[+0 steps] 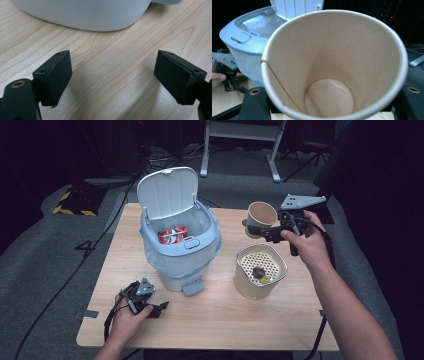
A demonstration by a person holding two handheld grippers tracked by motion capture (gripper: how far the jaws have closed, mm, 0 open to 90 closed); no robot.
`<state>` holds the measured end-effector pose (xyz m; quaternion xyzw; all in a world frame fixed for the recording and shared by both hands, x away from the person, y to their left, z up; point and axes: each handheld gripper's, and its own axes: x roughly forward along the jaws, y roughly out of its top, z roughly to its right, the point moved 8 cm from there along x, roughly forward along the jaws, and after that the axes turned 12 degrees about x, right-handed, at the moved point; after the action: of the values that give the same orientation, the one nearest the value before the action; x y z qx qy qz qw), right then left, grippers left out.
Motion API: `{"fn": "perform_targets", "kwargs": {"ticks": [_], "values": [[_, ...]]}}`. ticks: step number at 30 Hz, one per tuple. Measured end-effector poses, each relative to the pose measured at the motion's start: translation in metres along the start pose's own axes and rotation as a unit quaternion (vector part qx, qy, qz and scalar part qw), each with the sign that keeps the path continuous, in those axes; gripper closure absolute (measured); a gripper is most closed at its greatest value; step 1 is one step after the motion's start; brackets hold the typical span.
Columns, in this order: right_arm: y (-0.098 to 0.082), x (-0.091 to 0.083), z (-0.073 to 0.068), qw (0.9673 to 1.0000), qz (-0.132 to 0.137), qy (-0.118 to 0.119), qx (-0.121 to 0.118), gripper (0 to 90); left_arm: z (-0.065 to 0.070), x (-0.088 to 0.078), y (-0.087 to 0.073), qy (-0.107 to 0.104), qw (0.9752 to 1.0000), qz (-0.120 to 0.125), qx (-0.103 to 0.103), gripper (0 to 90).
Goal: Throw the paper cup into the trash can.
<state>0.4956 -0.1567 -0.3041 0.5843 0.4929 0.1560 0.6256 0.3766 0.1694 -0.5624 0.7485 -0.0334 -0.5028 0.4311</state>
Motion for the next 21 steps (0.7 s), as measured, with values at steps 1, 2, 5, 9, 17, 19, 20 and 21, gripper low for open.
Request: {"fn": "perform_targets", "kwargs": {"ticks": [1, 2, 5, 9, 17, 19, 20, 21], "values": [[0.004, 0.004, -0.003, 1.0, 0.003, 0.002, -0.002, 30.4, 0.0, 0.0, 0.0, 0.0, 1.0, 0.0, 0.0, 15.1], [0.007, 0.006, -0.005, 1.0, 0.003, 0.005, -0.002, 30.4, 0.0, 0.0, 0.0, 0.0, 1.0, 0.0, 0.0, 15.1], [0.015, 0.016, -0.012, 0.9999, 0.007, 0.009, -0.004, 30.4, 0.0, 0.0, 0.0, 0.0, 1.0, 0.0, 0.0, 15.1], [0.026, 0.027, -0.022, 0.9997, 0.016, 0.021, 0.001, 30.4, 0.0, 0.0, 0.0, 0.0, 1.0, 0.0, 0.0, 15.1], [0.044, 0.053, -0.038, 0.9992, 0.021, 0.035, 0.001, 30.3, 0.0, 0.0, 0.0, 0.0, 1.0, 0.0, 0.0, 15.2], [0.046, 0.06, -0.043, 0.9991, 0.019, 0.038, 0.0, 30.3, 0.0, 0.0, 0.0, 0.0, 1.0, 0.0, 0.0, 15.1], [0.047, 0.063, -0.045, 0.999, 0.017, 0.04, -0.001, 30.3, 0.0, 0.0, 0.0, -0.001, 1.0, 0.0, 0.0, 15.1], [0.048, 0.067, -0.047, 0.999, 0.016, 0.042, -0.003, 30.2, 0.0, 0.0, 0.0, -0.001, 1.0, 0.0, 0.0, 15.1]]}}
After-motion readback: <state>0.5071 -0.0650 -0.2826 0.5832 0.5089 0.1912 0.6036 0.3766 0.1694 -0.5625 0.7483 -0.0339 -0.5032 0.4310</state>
